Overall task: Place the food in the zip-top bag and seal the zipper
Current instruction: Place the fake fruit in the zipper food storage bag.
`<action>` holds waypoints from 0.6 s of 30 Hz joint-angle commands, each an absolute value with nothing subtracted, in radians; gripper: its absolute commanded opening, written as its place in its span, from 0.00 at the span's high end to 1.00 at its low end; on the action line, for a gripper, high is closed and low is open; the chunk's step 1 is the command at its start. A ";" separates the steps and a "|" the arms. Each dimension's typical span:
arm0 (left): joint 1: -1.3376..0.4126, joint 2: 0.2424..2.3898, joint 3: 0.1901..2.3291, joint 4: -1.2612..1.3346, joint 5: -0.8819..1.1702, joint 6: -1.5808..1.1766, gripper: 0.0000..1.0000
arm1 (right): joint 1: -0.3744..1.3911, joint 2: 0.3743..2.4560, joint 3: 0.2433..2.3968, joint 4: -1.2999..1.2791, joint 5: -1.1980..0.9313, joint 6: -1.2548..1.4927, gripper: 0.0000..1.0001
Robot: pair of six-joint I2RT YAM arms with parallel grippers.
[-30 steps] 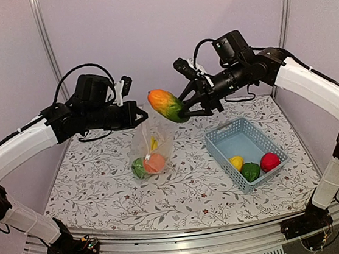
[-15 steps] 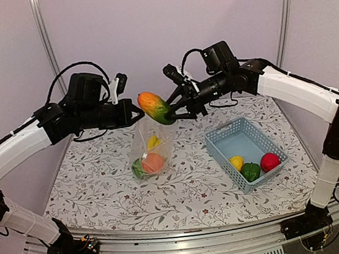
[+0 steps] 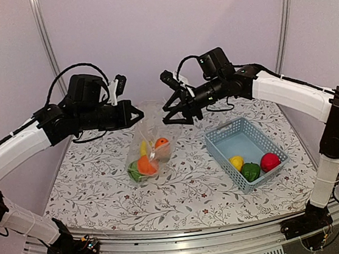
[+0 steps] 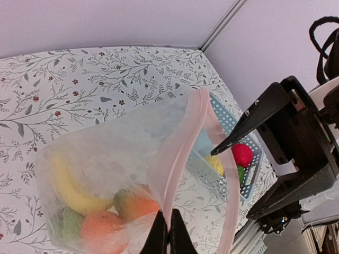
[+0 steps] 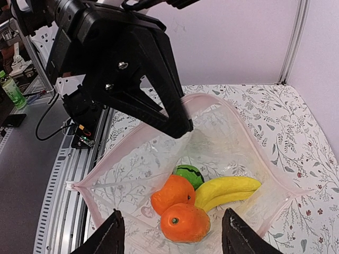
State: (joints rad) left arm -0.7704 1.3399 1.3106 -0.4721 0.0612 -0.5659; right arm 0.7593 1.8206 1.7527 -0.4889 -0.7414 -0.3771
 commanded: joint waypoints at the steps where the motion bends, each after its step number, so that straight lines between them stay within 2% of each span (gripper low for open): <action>1: -0.781 1.324 1.302 -0.470 0.047 -0.558 1.00 | 0.766 1.764 1.719 -0.480 -0.713 -0.373 0.39; 10: -0.781 1.329 1.309 -0.483 0.035 -0.546 1.00 | 0.774 1.618 1.605 -0.535 -0.724 -0.483 0.41; 18: -0.781 1.351 1.333 -0.493 0.038 -0.533 1.00 | 0.905 1.625 1.620 -0.717 -0.521 -0.788 0.44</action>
